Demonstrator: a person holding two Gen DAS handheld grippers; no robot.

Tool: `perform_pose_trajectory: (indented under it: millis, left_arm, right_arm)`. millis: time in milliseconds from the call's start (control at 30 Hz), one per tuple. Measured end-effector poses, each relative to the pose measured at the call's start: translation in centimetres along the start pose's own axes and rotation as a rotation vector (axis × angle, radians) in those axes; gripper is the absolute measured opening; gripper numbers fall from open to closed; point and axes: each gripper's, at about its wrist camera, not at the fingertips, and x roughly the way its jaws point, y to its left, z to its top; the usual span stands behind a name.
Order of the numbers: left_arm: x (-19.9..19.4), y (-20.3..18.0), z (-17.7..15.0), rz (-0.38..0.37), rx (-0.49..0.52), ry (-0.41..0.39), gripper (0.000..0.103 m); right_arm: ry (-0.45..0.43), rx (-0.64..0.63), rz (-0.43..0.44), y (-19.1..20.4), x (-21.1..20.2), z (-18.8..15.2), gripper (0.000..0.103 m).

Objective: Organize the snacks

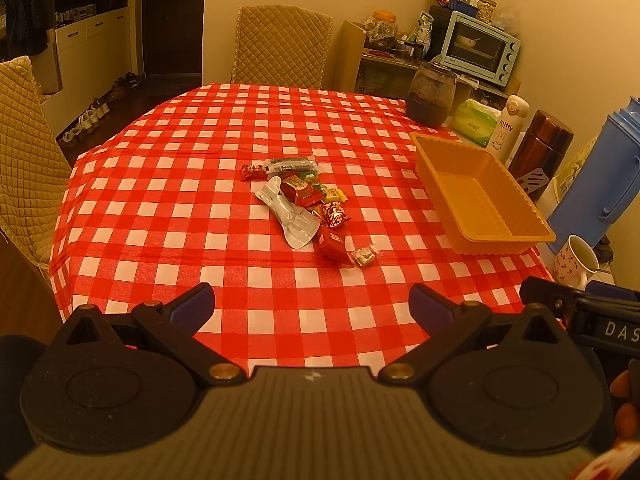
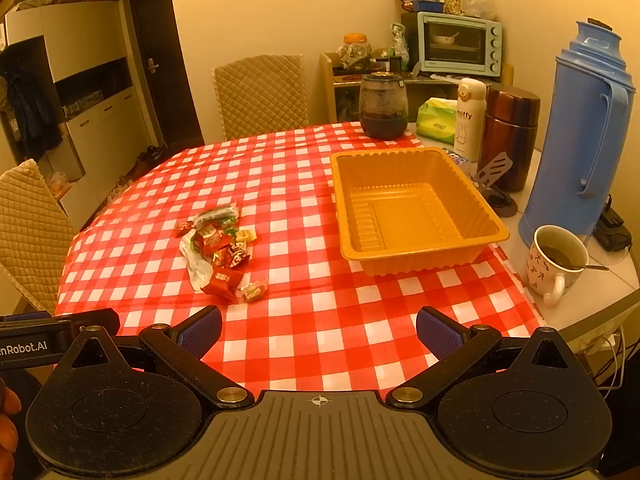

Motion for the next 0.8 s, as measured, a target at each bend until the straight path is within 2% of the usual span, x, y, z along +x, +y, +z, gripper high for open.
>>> perform_pose_trajectory:
  millis: [800]
  left_arm:
    - [0.16, -0.12, 0.02, -0.005, -0.003, 0.004, 0.103]
  right_arm:
    - [0.0, 0.002, -0.001, -0.01, 0.02, 0.07, 0.102]
